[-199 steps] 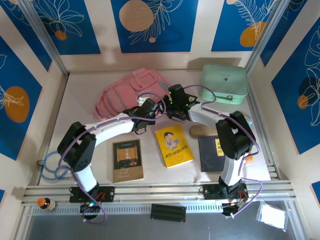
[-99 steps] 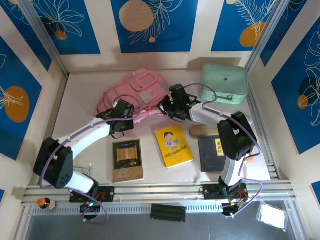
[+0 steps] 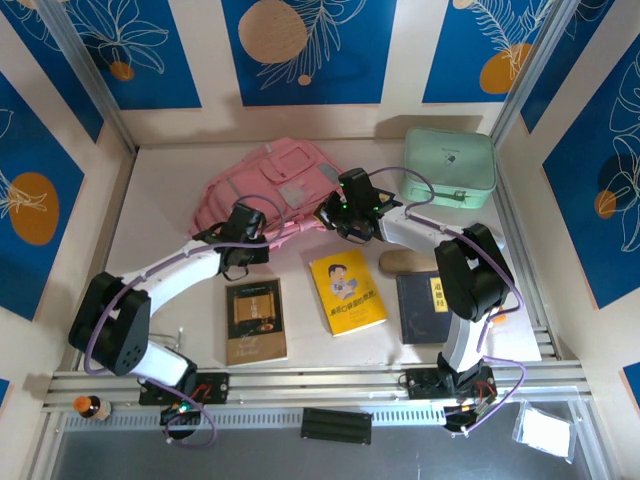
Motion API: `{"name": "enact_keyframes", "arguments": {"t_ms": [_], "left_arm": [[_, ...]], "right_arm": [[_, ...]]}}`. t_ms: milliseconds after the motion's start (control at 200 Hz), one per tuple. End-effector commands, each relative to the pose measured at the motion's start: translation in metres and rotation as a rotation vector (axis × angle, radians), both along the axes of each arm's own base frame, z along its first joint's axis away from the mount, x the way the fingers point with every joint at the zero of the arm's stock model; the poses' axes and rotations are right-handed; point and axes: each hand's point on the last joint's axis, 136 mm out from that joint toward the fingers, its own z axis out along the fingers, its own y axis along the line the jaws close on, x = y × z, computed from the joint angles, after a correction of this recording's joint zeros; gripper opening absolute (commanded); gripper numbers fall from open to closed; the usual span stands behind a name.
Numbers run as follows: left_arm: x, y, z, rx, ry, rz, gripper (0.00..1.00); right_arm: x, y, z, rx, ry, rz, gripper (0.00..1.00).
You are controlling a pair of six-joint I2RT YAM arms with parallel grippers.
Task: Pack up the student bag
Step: Unzip the student bag at the center of the table.
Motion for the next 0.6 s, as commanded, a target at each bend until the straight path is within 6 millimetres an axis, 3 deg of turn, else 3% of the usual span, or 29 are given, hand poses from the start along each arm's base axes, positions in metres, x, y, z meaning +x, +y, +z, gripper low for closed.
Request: {"name": "enact_keyframes", "arguments": {"t_ms": [0, 200, 450, 595], "left_arm": [[0.006, 0.007, -0.003, 0.012, -0.019, 0.013, 0.19], [-0.001, 0.023, -0.01, 0.044, 0.012, 0.052, 0.0], [-0.027, 0.075, -0.017, 0.06, 0.067, 0.188, 0.0], [-0.035, 0.075, -0.012, 0.016, 0.064, 0.162, 0.0]], "right_arm": [[0.01, 0.007, 0.05, 0.055, -0.114, 0.019, 0.0], [0.015, 0.001, 0.044, 0.038, -0.111, 0.01, 0.0], [0.042, -0.008, 0.029, 0.015, -0.128, 0.057, 0.0], [0.061, 0.003, 0.018, 0.018, -0.131, 0.14, 0.0]]}}
